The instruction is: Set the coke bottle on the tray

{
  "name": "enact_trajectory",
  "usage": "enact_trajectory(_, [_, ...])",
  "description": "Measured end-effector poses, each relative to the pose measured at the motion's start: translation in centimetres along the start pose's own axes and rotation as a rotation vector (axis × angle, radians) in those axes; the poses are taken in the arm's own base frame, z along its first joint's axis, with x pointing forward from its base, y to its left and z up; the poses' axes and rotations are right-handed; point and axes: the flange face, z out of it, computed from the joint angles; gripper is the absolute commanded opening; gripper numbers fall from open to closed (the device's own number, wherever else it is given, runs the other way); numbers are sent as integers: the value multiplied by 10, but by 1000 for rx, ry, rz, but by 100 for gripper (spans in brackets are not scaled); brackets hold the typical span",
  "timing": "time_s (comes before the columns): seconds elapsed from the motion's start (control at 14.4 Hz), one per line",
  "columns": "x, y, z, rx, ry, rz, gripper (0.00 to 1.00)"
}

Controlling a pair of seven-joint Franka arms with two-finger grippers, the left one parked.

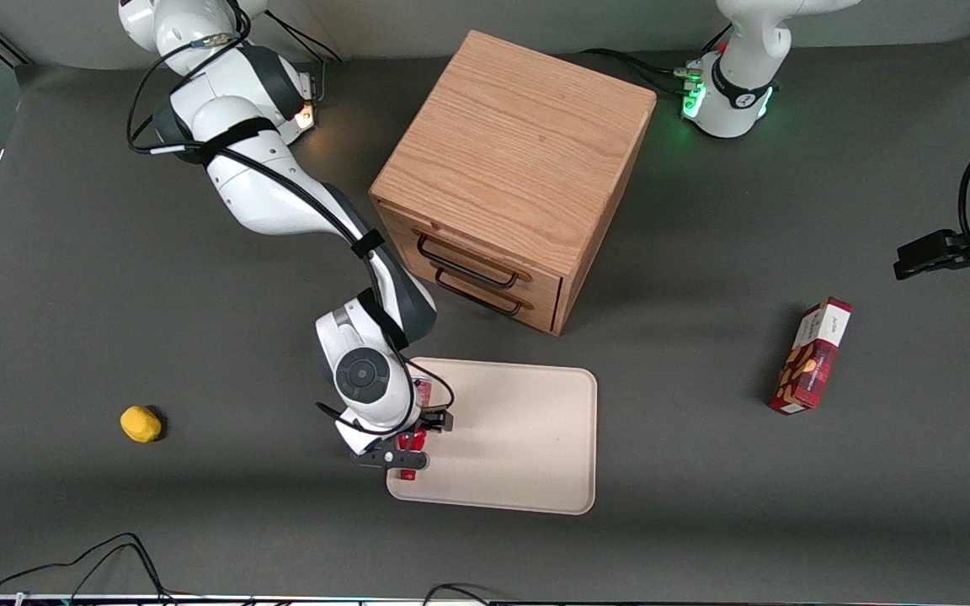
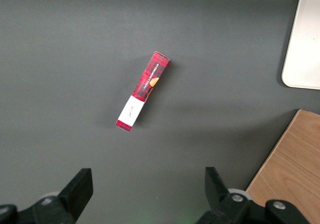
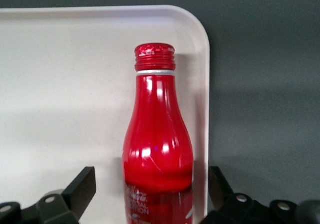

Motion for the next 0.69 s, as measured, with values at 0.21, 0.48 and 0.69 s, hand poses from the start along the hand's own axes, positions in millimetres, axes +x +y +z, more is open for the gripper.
enact_trajectory(0.21, [5,0,-13,2,9,3,100])
enact_trajectory(0.48, [11,22,-74,-49,-49,30,100])
enact_trajectory(0.69, [11,61,-139,-52,-79,57,100])
